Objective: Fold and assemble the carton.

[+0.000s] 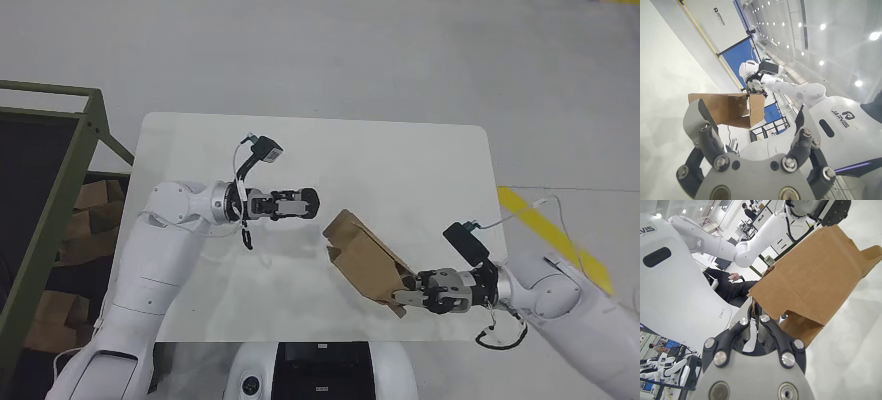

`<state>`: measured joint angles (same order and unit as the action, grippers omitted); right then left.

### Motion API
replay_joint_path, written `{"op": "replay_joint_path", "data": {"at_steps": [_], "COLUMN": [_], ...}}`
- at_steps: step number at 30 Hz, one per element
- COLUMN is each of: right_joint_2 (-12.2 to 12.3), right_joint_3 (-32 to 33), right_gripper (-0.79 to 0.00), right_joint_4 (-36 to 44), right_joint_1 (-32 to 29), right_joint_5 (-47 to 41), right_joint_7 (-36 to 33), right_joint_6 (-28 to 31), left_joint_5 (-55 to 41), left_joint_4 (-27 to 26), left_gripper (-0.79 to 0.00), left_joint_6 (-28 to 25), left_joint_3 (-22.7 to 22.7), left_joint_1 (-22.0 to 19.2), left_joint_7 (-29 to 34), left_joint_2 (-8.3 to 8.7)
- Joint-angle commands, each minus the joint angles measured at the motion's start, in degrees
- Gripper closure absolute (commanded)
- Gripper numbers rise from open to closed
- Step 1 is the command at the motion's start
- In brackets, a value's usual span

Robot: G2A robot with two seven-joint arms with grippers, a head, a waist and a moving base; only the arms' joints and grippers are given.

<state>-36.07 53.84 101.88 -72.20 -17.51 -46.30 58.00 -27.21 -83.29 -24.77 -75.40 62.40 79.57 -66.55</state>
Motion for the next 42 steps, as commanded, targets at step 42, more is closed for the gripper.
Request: {"op": "replay_joint_path", "data": {"at_steps": [42], "right_joint_2": [0.32], "right_joint_3": [-9.98], "right_gripper": [0.0], "right_joint_4": [0.7], "right_joint_1": [9.44], "right_joint_5": [0.46], "right_joint_7": [0.02], "right_joint_6": [0.0], "left_joint_5": [3.88], "left_joint_4": [-5.37], "left_gripper": [-0.785], "left_joint_6": [-8.18], "left_joint_3": [22.67], "left_joint_1": [-8.59], "left_joint_7": [-8.18], "left_joint_2": [11.74]}}
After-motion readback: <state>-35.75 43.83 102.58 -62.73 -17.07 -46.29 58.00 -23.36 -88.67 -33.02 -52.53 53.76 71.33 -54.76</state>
